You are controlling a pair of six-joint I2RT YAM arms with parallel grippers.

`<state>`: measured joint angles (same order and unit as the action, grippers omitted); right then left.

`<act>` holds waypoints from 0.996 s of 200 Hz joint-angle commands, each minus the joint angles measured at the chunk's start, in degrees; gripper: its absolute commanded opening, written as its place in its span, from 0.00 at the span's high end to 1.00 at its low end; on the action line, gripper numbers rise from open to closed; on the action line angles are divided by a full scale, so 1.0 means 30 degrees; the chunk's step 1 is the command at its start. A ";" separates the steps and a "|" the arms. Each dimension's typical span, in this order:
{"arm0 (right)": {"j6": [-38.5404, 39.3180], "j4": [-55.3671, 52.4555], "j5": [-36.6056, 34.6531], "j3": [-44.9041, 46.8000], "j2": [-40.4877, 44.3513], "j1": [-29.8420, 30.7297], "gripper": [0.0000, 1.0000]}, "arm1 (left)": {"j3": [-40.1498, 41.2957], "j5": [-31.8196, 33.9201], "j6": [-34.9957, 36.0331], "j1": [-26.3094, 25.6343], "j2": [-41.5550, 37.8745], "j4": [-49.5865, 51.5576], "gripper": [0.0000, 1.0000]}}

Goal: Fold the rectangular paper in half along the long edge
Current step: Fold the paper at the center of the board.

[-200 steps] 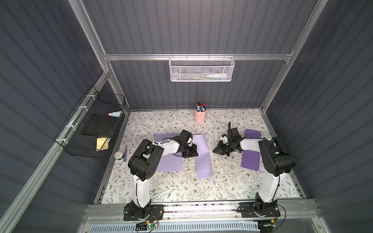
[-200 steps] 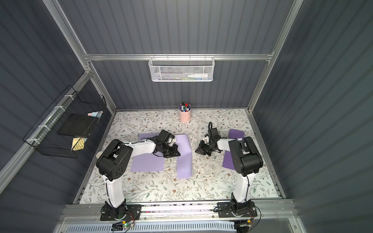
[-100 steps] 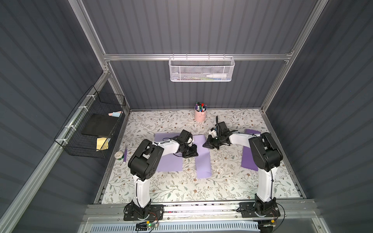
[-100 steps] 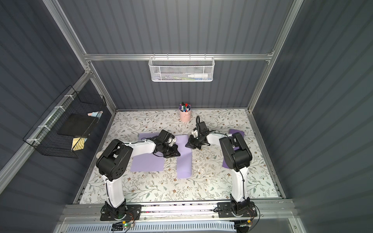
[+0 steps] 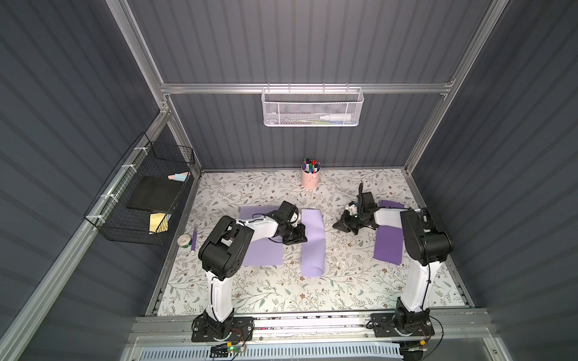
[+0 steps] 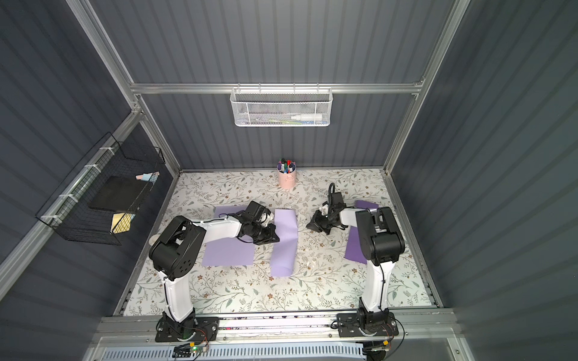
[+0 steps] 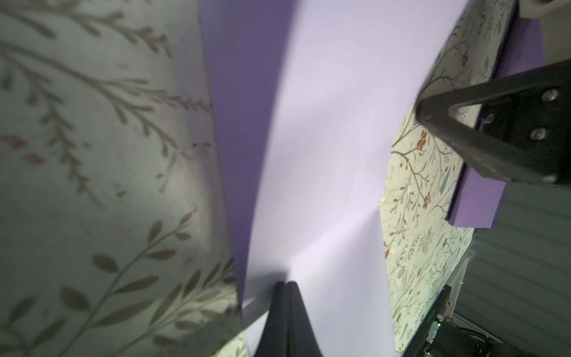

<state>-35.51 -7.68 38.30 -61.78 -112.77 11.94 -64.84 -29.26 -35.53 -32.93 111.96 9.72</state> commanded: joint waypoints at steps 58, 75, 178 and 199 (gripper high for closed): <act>-0.0635 -0.0389 0.0916 -0.3274 -0.1174 0.3966 0.99 | 0.0603 0.0954 0.0475 -0.0098 0.0661 0.1713 1.00; -0.1132 0.0109 0.0710 -0.3829 -0.2354 0.3991 0.99 | 0.0621 0.0911 0.0459 -0.0098 0.0598 0.1713 1.00; -0.0914 -0.0115 -0.0199 -0.1798 -0.2268 -0.0209 1.00 | 0.0661 0.0945 0.0622 -0.0084 0.0297 0.1976 1.00; -0.0782 0.0233 0.1238 -0.2067 -0.1850 -0.0394 1.00 | 0.0644 0.0962 0.0620 -0.0097 0.0328 0.1976 1.00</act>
<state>-38.35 -5.74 41.08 -68.60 -119.02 11.60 -64.84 -29.26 -35.31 -32.93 111.92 9.91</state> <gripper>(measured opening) 0.046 0.054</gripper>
